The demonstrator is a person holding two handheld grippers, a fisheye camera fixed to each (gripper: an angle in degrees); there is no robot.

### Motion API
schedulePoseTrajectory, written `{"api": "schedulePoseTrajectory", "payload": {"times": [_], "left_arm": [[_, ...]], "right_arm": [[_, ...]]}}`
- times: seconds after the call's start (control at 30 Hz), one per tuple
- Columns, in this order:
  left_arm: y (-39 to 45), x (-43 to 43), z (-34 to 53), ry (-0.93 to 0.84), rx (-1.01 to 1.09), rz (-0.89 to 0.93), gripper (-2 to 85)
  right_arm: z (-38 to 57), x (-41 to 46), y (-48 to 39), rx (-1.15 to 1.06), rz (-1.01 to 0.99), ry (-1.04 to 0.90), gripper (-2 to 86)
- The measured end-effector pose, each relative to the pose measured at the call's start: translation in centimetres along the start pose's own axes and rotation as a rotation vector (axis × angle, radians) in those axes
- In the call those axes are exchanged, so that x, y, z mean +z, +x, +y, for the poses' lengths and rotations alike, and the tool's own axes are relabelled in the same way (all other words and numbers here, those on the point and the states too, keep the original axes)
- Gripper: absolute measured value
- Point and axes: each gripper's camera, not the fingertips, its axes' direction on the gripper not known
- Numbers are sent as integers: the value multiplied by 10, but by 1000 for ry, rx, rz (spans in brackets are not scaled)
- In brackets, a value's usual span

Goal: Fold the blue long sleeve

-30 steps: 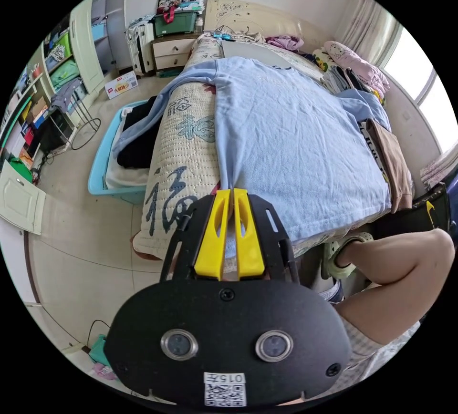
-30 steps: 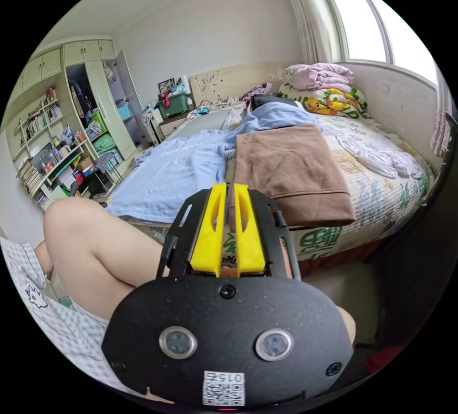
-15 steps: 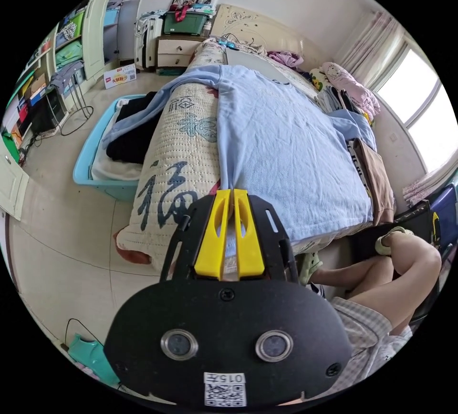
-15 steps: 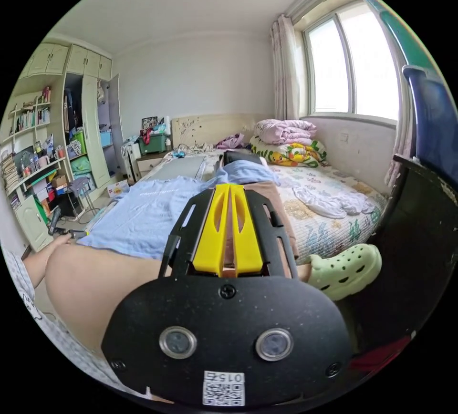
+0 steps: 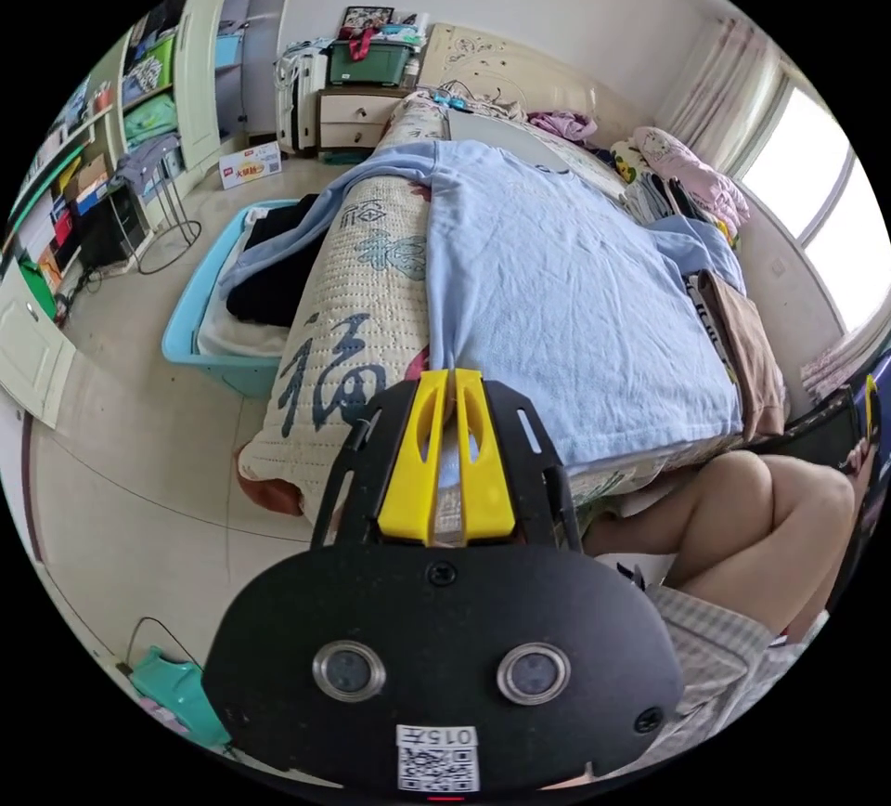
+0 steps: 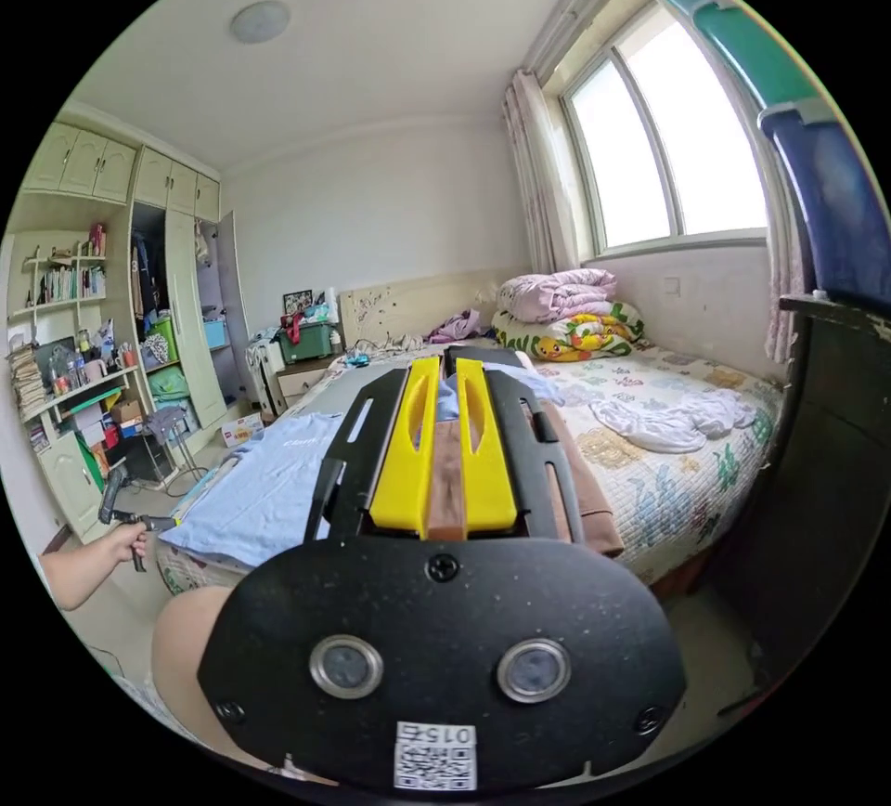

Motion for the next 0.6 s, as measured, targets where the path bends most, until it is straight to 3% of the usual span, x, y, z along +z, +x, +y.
{"api": "schedulePoseTrajectory", "payload": {"times": [0.13,0.23,0.33,0.47,0.6], "left_arm": [[-8,-2,7,-18,21,38,10],[-24,-8,5,-61,-16,63,15],[-17,-34,-5,37,-4,-16,25],[42,-58,-42,228,124,30,51],[148,-9,-95,222,370,208,81]], "right_arm": [[-35,69,50,28,-6,-85,61],[-64,127,134,192,11,-159,70],[-90,177,232,382,11,-188,76],[-126,268,340,624,-85,-250,87],[-145,381,405,850,-193,-337,116]]}}
